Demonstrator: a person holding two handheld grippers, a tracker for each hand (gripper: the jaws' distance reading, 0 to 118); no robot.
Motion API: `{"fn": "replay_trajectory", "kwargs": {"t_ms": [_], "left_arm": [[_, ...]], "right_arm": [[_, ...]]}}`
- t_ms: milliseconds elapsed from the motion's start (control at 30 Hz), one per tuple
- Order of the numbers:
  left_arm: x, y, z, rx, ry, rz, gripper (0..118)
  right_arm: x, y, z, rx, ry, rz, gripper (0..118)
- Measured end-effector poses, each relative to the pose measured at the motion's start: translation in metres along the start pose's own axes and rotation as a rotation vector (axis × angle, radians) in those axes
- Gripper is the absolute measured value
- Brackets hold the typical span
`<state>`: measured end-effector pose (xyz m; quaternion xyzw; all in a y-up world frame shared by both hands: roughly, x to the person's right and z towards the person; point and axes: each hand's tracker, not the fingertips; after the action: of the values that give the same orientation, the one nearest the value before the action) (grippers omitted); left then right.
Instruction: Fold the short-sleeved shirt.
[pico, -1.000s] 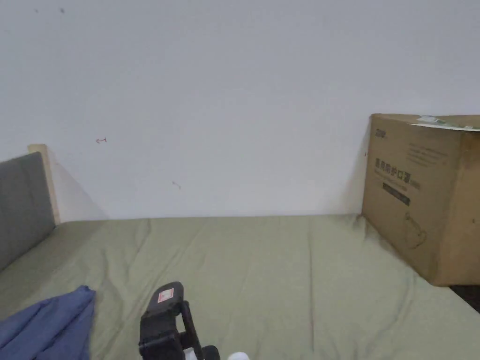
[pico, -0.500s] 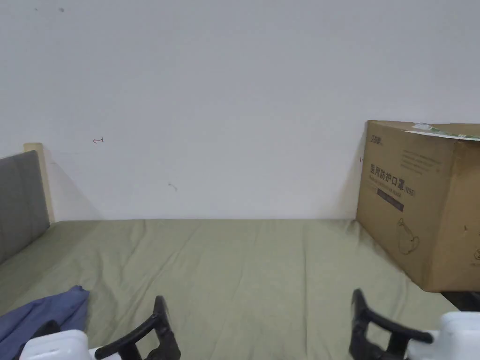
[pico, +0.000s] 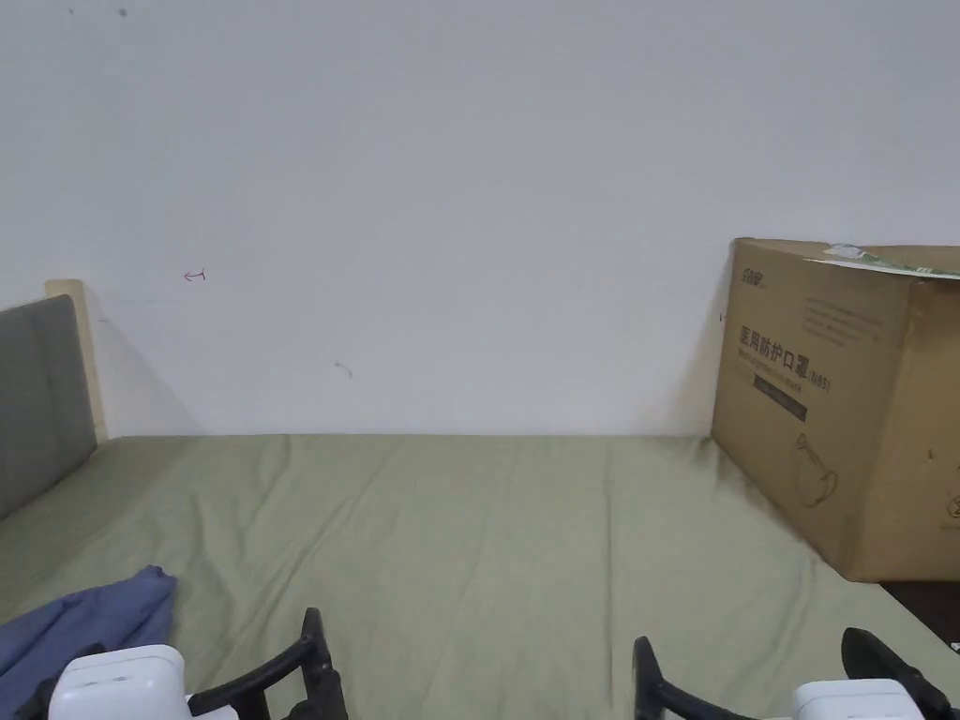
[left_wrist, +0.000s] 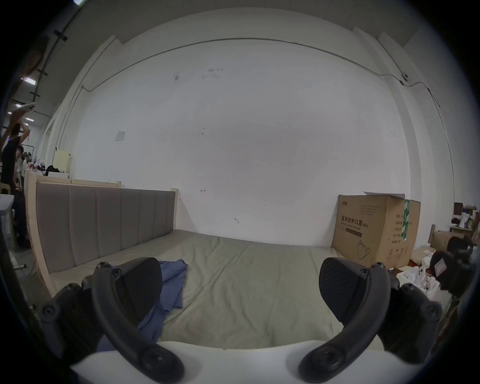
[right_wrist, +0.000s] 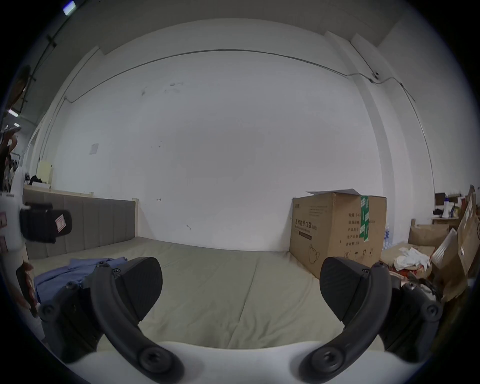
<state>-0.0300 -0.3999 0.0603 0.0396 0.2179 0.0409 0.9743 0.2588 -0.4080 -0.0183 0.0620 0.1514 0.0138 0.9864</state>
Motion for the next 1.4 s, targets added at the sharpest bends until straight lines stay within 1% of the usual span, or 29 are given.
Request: {"fn": "replay_trajectory", "kwargs": {"t_ms": [67,133,167,233,300,333,367,400,433,467,500,533,567,633,733,833,900,933,1000,1133,1167,1233,1300,1400], "left_arm": [[0.0,-0.002,0.002,0.01,0.012,-0.001,118],[0.0,-0.001,0.003,0.015,0.003,0.007,118],[0.0,-0.001,0.003,0.016,-0.006,0.011,118],[0.001,-0.001,0.002,0.013,-0.012,0.0,118],[0.001,0.0,0.002,0.011,-0.031,-0.005,117],[0.001,0.0,0.003,0.018,-0.052,-0.009,110],[0.002,0.001,0.004,0.021,-0.063,-0.018,87],[0.004,0.002,0.005,0.019,-0.065,-0.037,54],[0.008,0.003,0.002,-0.002,-0.055,-0.081,14],[0.011,0.004,-0.002,-0.031,-0.031,-0.127,0],[0.011,0.003,-0.003,-0.029,-0.026,-0.122,0],[0.009,0.003,-0.005,-0.037,-0.059,-0.105,0],[0.008,0.004,-0.006,-0.051,-0.106,-0.079,0],[0.011,0.004,-0.006,-0.047,-0.087,-0.088,0],[0.012,0.004,-0.007,-0.042,-0.095,-0.087,0],[0.005,0.008,-0.007,-0.047,-0.102,-0.101,0],[-0.015,0.012,0.002,-0.036,-0.068,-0.085,0],[-0.031,0.015,0.006,-0.029,-0.029,-0.064,0],[-0.066,0.023,0.018,-0.038,0.057,-0.057,0],[-0.141,0.035,0.05,-0.038,0.3,-0.093,0],[-0.155,0.037,0.06,-0.038,0.344,-0.094,0],[-0.175,0.038,0.073,-0.034,0.4,-0.08,0],[-0.183,0.037,0.082,-0.031,0.414,-0.083,0],[-0.183,0.034,0.08,-0.042,0.385,-0.086,0]], "right_arm": [[0.004,-0.001,-0.001,-0.011,-0.008,-0.016,118],[0.01,-0.004,-0.001,-0.02,0.002,-0.054,118],[0.011,-0.004,-0.003,-0.037,0.002,-0.052,118],[0.01,-0.005,-0.005,-0.055,-0.057,-0.019,118],[0.015,-0.004,-0.003,-0.056,-0.039,-0.02,118],[0.015,-0.002,-0.001,-0.051,-0.008,-0.043,117],[0.017,0.0,-0.001,-0.051,0.01,-0.062,108],[0.019,0.002,0.0,-0.044,0.009,-0.067,85],[0.018,0.003,0.0,-0.031,-0.011,-0.062,31],[0.018,0.005,-0.003,-0.037,-0.072,-0.043,0],[0.022,0.005,-0.005,-0.039,-0.115,-0.038,0],[0.031,0.004,-0.007,-0.055,-0.03,-0.1,0],[0.036,0.004,-0.01,-0.081,0.03,-0.132,0],[0.034,0.005,-0.011,-0.104,-0.036,-0.088,0],[0.036,0.006,-0.007,-0.086,-0.036,-0.079,0],[0.036,0.008,-0.013,-0.108,-0.041,-0.072,0],[0.024,0.008,-0.024,-0.127,-0.016,-0.067,0],[0.016,0.007,-0.031,-0.138,0.013,-0.059,0],[-0.012,0.006,-0.045,-0.138,0.087,-0.047,0],[-0.087,0.007,-0.064,-0.158,0.342,-0.108,0],[-0.106,0.009,-0.067,-0.167,0.407,-0.115,0],[-0.133,0.014,-0.071,-0.177,0.503,-0.122,0],[-0.147,0.019,-0.075,-0.187,0.544,-0.159,0],[-0.149,0.024,-0.078,-0.184,0.546,-0.147,0]]}}
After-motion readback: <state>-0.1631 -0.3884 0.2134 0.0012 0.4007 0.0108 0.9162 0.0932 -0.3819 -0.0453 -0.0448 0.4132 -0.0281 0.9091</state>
